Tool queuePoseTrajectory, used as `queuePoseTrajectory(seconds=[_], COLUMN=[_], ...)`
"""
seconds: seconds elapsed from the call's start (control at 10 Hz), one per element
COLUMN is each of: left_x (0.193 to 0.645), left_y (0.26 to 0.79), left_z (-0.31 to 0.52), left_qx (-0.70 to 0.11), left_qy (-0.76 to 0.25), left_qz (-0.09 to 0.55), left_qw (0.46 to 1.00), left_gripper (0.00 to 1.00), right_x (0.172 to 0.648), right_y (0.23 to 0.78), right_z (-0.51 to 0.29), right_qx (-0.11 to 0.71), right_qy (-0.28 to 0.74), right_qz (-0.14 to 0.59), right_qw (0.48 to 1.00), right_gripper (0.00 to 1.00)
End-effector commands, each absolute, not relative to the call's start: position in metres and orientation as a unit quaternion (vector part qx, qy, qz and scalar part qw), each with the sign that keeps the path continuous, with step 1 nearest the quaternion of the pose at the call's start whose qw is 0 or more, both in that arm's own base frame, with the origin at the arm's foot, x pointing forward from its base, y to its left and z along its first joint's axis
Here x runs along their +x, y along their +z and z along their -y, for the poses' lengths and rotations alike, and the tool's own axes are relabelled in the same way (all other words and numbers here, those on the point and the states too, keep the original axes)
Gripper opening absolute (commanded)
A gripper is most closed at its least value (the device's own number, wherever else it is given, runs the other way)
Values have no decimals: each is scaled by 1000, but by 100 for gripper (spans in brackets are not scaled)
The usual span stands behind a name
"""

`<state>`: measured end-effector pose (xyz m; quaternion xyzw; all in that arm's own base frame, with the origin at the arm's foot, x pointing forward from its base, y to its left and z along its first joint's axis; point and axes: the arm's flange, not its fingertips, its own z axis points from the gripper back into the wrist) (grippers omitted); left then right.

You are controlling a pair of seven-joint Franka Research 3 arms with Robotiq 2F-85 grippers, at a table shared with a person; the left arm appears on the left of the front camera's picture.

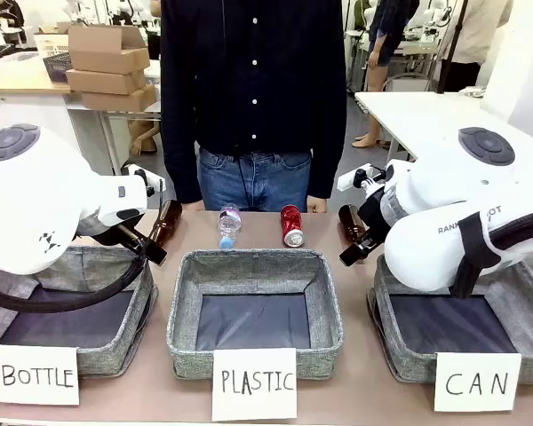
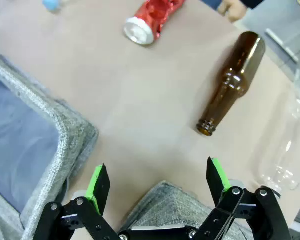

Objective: Sort the can waste into the basket.
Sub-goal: Pick up the can waste from the table and place it in the right Fabric basket.

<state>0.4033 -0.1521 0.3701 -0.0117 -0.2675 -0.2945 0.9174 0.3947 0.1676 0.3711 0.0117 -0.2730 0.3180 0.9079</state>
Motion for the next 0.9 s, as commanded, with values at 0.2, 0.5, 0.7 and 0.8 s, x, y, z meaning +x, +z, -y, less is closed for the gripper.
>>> queuePoseTrajectory(seconds=[0.2, 0.5, 0.7, 0.8], left_x=[403, 403, 403, 403], left_y=[370, 370, 370, 370], left_z=[152, 152, 152, 152], left_qx=[-12, -12, -12, -12], left_qy=[-295, -295, -295, -295], left_qz=[268, 268, 268, 268], left_qw=[917, 917, 917, 917], left_gripper=[100, 100, 100, 100], right_x=[395, 395, 395, 395], right_y=[371, 371, 371, 371], right_z=[-168, -168, -168, -168], right_qx=[12, 12, 12, 12], right_qy=[318, 318, 318, 318], right_qz=[273, 273, 273, 273], right_qw=[908, 908, 908, 908], right_gripper=[100, 100, 100, 100])
